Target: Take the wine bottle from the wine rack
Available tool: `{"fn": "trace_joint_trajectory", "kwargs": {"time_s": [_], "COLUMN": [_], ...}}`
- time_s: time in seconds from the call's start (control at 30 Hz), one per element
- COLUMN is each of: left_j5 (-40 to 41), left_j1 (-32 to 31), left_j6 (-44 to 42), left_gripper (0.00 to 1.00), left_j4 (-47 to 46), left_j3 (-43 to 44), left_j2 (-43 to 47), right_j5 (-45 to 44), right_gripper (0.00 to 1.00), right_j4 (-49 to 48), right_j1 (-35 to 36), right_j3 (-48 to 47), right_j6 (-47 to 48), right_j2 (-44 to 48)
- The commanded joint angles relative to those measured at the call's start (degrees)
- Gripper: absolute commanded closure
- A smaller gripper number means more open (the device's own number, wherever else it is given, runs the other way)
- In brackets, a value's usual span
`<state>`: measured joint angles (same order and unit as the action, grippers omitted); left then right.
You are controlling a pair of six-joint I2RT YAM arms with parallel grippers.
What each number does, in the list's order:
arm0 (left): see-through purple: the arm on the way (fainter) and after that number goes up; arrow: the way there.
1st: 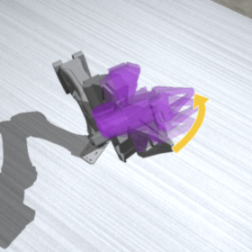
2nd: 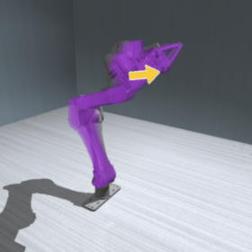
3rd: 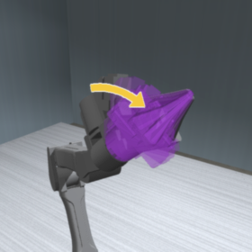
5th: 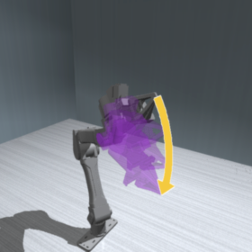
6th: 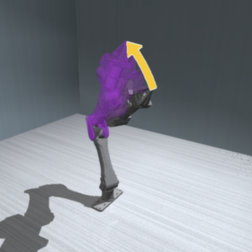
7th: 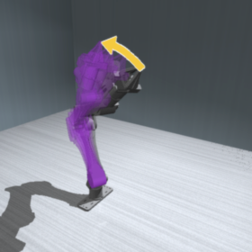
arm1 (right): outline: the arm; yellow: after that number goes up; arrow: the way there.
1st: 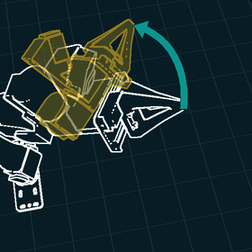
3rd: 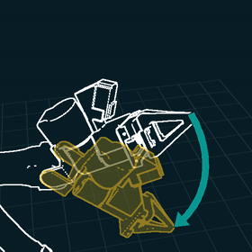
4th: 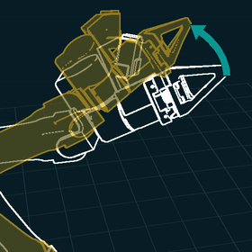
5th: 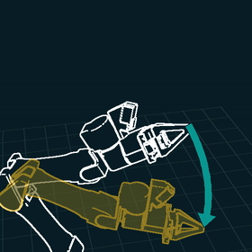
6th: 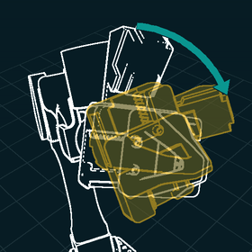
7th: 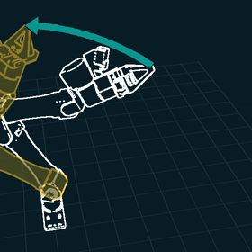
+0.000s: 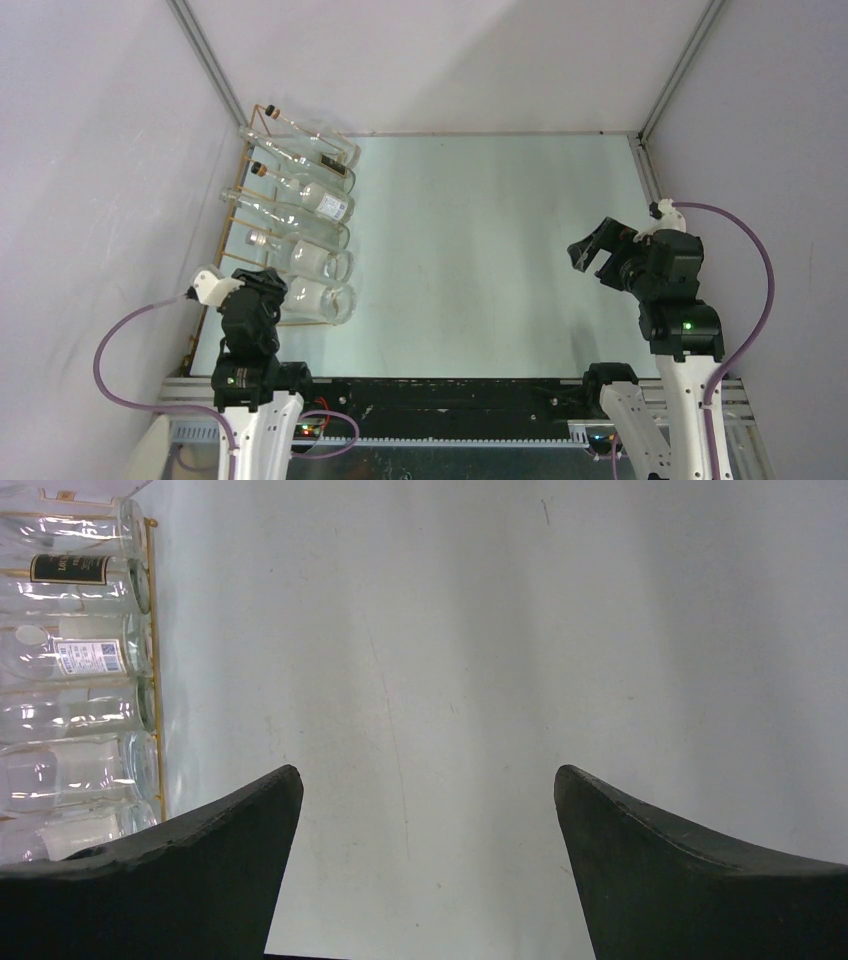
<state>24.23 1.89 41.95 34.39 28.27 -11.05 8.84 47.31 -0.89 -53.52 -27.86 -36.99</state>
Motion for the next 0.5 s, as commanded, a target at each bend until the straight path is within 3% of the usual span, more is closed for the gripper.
{"fn": "trace_joint_trajectory", "kwargs": {"time_s": [0.0,0.23,0.47], "left_j5": [-2.59,-6.89,-17.81], "left_j1": [0.85,0.91,0.89], "left_j6": [-5.94,-9.98,-15.30], "left_gripper": [1.00,1.00,1.00], "left_j4": [-7.73,-7.63,-10.60], "left_j3": [0.88,2.27,4.48], "left_j2": [1.72,3.21,3.08], "right_j5": [0.16,0.27,0.59], "right_gripper": [0.00,0.00,0.00], "right_j4": [-2.25,-2.33,-2.88], "right_j1": [-0.19,-0.23,-0.23], "right_j3": [0.08,0.12,0.93], "right_j6": [0.44,0.07,-0.28], "right_j2": [0.34,0.28,0.11]}}
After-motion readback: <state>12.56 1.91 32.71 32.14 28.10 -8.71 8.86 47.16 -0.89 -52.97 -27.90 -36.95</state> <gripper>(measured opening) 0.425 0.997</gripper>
